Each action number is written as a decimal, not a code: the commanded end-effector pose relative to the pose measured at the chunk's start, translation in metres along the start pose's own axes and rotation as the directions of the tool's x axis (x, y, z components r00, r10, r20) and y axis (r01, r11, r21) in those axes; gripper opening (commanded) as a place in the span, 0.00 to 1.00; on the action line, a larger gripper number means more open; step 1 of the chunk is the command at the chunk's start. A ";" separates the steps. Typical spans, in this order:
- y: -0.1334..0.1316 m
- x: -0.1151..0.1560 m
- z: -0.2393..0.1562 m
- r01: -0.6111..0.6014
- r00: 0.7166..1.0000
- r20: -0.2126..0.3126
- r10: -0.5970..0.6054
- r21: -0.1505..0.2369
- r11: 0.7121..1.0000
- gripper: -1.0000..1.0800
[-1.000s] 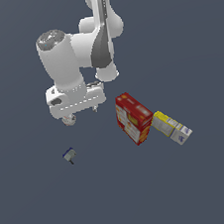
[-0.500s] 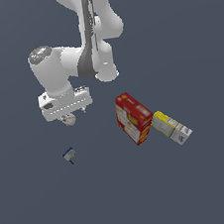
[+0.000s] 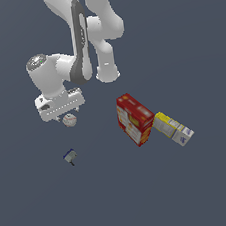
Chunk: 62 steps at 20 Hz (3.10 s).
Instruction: Pick up a designated object from a clutter of objects.
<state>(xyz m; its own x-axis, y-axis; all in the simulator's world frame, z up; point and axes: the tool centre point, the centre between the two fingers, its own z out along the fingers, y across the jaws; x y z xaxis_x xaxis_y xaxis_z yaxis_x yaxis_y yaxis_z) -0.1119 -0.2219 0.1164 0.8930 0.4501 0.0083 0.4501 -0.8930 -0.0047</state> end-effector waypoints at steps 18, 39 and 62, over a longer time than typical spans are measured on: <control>0.007 -0.034 0.024 0.046 0.999 0.008 -0.046 -0.004 0.999 0.96; 0.007 -0.035 0.064 0.047 0.999 0.009 -0.047 -0.004 0.999 0.00; -0.043 -0.004 0.002 0.046 0.999 0.008 -0.046 -0.006 0.999 0.00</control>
<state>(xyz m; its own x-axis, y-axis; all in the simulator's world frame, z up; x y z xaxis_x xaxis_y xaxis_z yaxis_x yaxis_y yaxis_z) -0.1359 -0.1932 0.1052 0.8714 0.4906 -0.0003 0.4906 -0.8714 -0.0002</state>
